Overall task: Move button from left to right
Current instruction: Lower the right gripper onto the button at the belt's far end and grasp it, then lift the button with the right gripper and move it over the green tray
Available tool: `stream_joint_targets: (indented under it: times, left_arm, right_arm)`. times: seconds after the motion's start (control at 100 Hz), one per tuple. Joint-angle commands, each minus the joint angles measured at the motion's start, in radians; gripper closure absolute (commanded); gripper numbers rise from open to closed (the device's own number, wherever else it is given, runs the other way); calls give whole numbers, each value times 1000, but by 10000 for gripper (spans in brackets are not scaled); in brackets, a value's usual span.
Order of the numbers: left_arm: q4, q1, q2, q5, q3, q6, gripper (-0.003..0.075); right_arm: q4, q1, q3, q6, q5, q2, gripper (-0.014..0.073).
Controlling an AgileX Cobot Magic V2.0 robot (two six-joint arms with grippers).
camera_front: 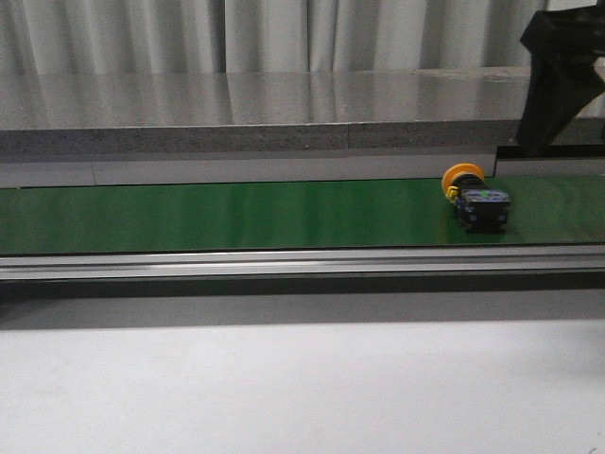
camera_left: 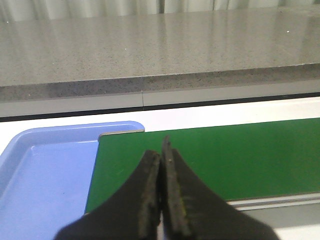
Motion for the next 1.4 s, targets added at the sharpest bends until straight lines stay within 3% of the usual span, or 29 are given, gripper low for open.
stream_joint_targets:
  times: [0.0, 0.53, 0.63, 0.89, 1.19, 1.39]
  left_arm:
    - [-10, -10, 4, -88, -29, 0, 740]
    - [-10, -10, 4, -88, -29, 0, 740]
    - [-10, -10, 4, -88, -29, 0, 740]
    - [-10, -10, 4, -88, -29, 0, 740]
    - [-10, -10, 4, -88, -29, 0, 740]
    - [-10, -10, 4, -88, -29, 0, 740]
  right_arm:
    - [8, 3, -55, -24, -48, 12, 11]
    - [-71, 2, -110, -59, -106, 214, 16]
    - [-73, 2, -110, -59, -106, 234, 80]
    - [-73, 2, -137, -59, -60, 237, 428]
    - [-138, -4, -280, -61, 100, 235, 442]
    - [-109, -88, -348, -152, 161, 235, 442]
